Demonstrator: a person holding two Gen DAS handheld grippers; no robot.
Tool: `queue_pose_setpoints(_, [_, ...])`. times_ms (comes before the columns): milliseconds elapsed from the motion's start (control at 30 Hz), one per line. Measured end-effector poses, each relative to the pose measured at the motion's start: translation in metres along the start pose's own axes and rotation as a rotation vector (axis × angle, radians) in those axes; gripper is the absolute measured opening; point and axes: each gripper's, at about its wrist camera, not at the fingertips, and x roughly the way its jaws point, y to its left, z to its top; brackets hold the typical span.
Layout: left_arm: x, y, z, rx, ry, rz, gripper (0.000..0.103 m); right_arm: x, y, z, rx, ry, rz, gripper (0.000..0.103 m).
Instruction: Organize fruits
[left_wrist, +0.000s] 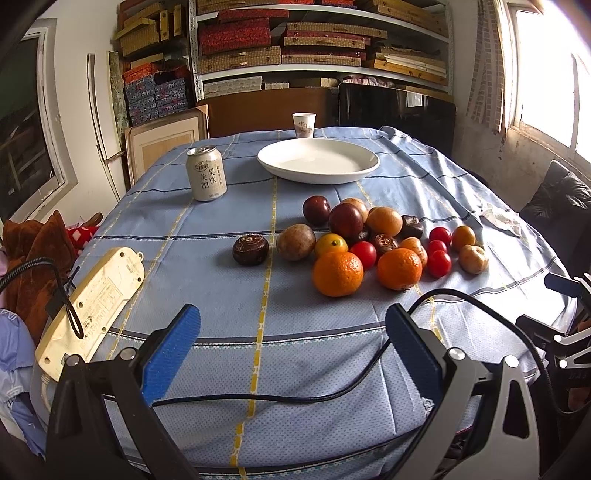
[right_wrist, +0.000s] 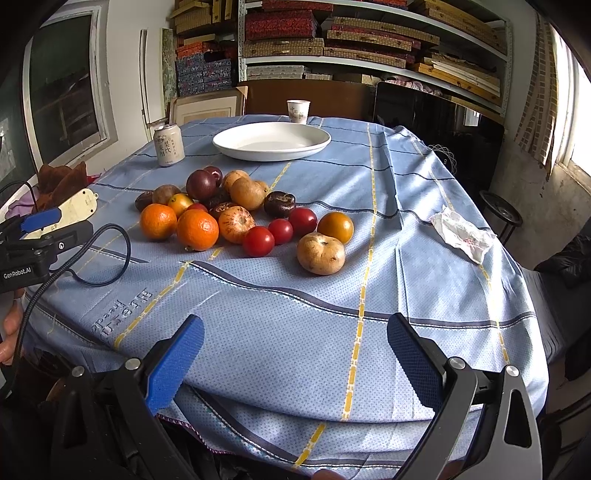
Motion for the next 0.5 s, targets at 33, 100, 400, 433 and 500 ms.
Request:
queue_pose_setpoints(33, [0.0000,0.0000,-0.0002,0.000,0.000,0.000,0.099,0.0004,-0.0004,-0.0007,0.002,0.002,0.002,0.100])
queue_pose_setpoints(100, [0.0000,0.0000,-0.0005,0.000,0.002,-0.001,0.098,0.0002,-0.0002,0.0001,0.001,0.002,0.000,0.100])
queue_pose_setpoints(400, [0.0008,0.0010,-0.0011,-0.004,0.007,-0.003,0.098,0.0000,-0.0004,-0.0001,-0.002,0.004,-0.001,0.100])
queue_pose_setpoints(433, [0.0009,0.0009,-0.0011,-0.004,0.008,-0.002,0.098,0.0000,-0.0004,-0.0003,-0.002,0.004,-0.002,0.100])
queue_pose_setpoints(500, [0.0015,0.0012,-0.0018,-0.005,0.009,-0.002,0.099,0.0002,0.0002,0.0002,-0.003,0.006,-0.002,0.100])
